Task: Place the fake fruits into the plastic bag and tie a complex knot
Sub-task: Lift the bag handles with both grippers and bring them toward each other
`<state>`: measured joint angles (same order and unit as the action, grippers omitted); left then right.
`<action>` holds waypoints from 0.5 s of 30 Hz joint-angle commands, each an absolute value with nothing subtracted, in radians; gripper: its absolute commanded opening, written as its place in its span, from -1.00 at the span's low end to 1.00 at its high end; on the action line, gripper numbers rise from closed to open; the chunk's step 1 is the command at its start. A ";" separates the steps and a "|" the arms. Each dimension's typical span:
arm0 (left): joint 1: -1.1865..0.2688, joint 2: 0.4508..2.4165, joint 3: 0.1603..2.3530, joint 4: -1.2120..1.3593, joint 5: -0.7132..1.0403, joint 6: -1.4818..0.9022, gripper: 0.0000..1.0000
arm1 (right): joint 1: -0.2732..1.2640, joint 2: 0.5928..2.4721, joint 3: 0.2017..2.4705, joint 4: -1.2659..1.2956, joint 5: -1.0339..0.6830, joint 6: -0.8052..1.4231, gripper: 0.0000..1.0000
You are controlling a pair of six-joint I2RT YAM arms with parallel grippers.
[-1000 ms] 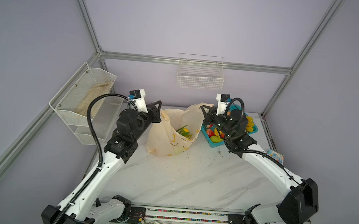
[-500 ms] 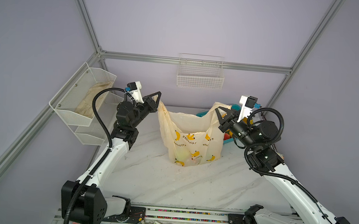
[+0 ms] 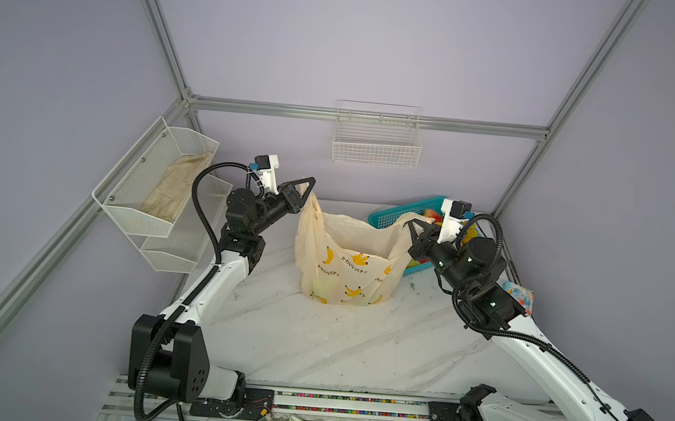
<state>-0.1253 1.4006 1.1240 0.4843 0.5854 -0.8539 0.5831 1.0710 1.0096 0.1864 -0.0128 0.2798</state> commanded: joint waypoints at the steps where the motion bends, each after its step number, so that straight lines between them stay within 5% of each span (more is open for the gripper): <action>1: -0.119 1.363 1.192 0.374 0.581 -0.740 -0.64 | 0.584 1.068 1.008 0.198 0.044 0.269 -1.00; 10: -0.232 1.114 1.126 0.036 0.138 -0.441 0.20 | 0.584 1.140 1.037 0.221 -0.003 0.264 -1.00; 15: -0.381 1.074 1.177 -0.090 -0.099 -0.286 0.33 | 0.583 1.160 1.044 0.231 -0.010 0.259 -1.00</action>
<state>-0.3218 1.0630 1.1263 0.0273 0.1093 -0.4438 0.5831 1.1622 1.0080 0.1974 0.0013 0.2745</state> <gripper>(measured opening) 0.661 0.048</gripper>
